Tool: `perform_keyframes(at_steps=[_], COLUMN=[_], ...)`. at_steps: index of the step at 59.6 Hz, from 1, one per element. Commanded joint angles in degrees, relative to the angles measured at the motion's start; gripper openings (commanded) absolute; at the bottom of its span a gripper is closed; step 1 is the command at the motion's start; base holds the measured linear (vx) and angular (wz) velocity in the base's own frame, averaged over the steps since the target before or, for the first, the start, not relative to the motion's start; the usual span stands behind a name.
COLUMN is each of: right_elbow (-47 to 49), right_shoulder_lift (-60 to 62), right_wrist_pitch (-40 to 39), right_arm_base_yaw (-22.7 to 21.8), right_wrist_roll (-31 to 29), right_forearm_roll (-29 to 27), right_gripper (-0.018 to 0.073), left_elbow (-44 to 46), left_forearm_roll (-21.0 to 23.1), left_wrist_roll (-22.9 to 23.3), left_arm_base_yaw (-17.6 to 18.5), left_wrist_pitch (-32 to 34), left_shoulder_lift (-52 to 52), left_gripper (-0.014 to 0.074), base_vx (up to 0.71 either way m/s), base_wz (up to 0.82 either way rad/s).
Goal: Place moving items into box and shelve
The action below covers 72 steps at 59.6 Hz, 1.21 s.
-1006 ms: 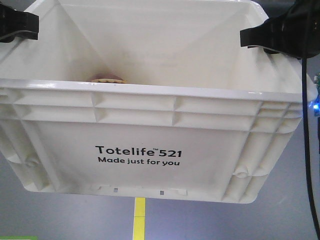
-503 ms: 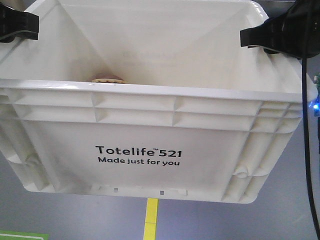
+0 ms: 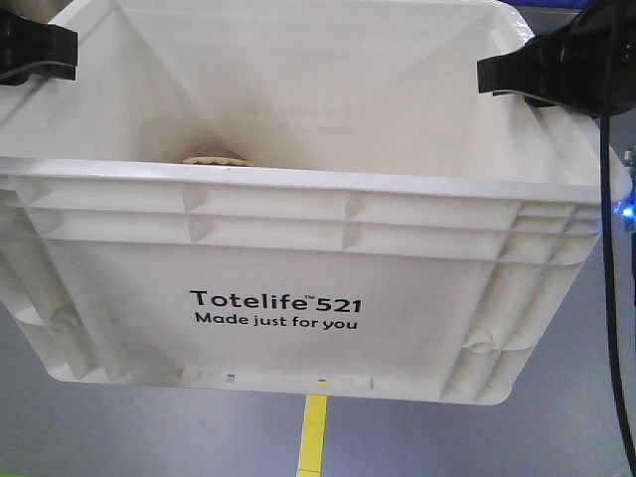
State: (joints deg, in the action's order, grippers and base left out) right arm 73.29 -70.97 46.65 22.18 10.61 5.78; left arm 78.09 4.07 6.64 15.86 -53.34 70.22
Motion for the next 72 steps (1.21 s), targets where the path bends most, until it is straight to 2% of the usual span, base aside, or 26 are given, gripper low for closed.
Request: perform_keyframes(at_steps=[1,72], right_elbow=[2.7,2.7], right_shoulder_lift=[1.8,1.8], right_wrist_pitch=[-9.5,-9.3], right_arm_base_yaw=[0.6,0.6], right_wrist_roll=[0.5,0.5], right_forearm_roll=[-2.6,-2.6], right_gripper=[-0.0006,-0.0006], left_elbow=[3.0,3.0], left_forearm_roll=[5.9,5.9], left_wrist_roll=[-0.7,-0.7], left_arm_base_yaw=[1.4,1.4], left_wrist_pitch=[8.3,8.3], left_shoulder_lift=[-2.2,-2.2], left_gripper=[-0.0006,-0.0006], base_vx=[0.18,0.19], base_wz=[0.03,-0.02])
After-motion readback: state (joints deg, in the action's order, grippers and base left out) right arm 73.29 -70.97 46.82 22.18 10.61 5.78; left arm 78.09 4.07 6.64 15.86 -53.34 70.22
